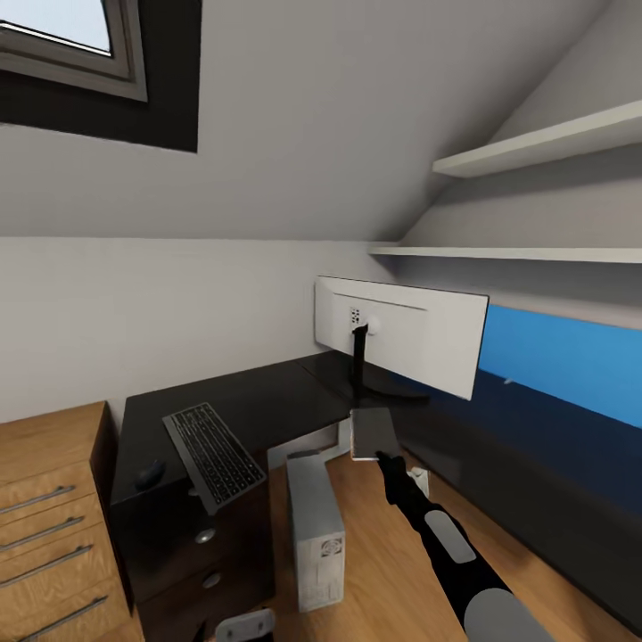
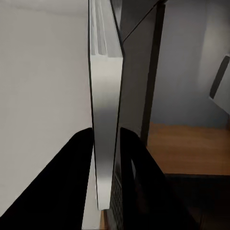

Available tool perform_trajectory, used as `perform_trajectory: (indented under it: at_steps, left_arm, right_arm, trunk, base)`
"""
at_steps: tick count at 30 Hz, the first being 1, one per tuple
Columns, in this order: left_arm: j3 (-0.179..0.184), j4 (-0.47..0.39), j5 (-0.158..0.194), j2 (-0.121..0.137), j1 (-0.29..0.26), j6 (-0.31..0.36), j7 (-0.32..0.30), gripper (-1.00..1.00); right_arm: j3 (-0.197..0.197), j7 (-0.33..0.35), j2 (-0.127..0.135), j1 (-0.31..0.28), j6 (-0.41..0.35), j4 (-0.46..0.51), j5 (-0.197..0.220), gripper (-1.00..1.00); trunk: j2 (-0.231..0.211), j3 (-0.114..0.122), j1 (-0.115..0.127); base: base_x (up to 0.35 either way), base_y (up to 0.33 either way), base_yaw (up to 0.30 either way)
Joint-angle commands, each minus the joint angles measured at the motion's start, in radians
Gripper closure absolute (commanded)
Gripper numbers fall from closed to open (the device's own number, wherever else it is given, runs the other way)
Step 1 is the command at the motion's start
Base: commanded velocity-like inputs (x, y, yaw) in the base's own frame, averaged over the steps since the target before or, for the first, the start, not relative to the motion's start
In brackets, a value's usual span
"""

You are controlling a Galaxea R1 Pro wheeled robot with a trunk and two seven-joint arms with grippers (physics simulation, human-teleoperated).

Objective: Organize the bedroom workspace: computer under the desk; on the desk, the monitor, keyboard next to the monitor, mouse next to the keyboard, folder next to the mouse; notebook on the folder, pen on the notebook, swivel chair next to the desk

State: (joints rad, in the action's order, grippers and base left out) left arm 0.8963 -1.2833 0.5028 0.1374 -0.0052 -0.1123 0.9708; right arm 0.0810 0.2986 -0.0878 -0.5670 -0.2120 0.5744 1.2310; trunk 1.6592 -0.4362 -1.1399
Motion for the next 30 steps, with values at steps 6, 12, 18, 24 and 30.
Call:
perform_trajectory:
  at_steps: [6, 12, 18, 24, 30]
  left_arm:
    - [-0.060, 0.039, 0.011, -0.001, -0.001, -0.010, 0.000, -1.00]
    - [-0.084, 0.050, 0.011, -0.002, -0.001, -0.010, -0.001, -1.00]
    - [-0.089, 0.054, 0.011, -0.002, -0.001, -0.010, -0.001, -1.00]
    - [-0.089, 0.055, 0.011, -0.003, -0.001, -0.010, 0.000, -1.00]
    - [-0.086, 0.055, 0.010, -0.004, -0.001, -0.010, 0.000, -1.00]
  right_arm:
    - [0.008, -0.005, -0.001, -0.001, -0.011, 0.012, 0.010, 1.00]
    - [0.007, -0.007, -0.001, -0.001, -0.014, 0.015, 0.010, 1.00]
    - [0.005, -0.008, -0.001, -0.001, -0.015, 0.016, 0.009, 1.00]
    - [-0.026, -0.020, -0.001, -0.001, -0.015, 0.016, 0.008, 1.00]
    - [-0.046, -0.024, -0.001, -0.001, -0.016, 0.016, 0.008, 1.00]
  trunk:
    - [0.001, -0.001, 0.000]
    - [0.001, -0.001, 0.000]
    - [0.001, -0.001, 0.000]
    - [0.001, -0.001, 0.000]
    - [0.001, -0.001, 0.000]
  base:
    - [0.000, 0.000, 0.279]
    - [0.000, 0.000, 0.280]
    - [0.000, 0.000, 0.280]
    - [0.000, 0.000, 0.280]
    - [0.000, 0.000, 0.280]
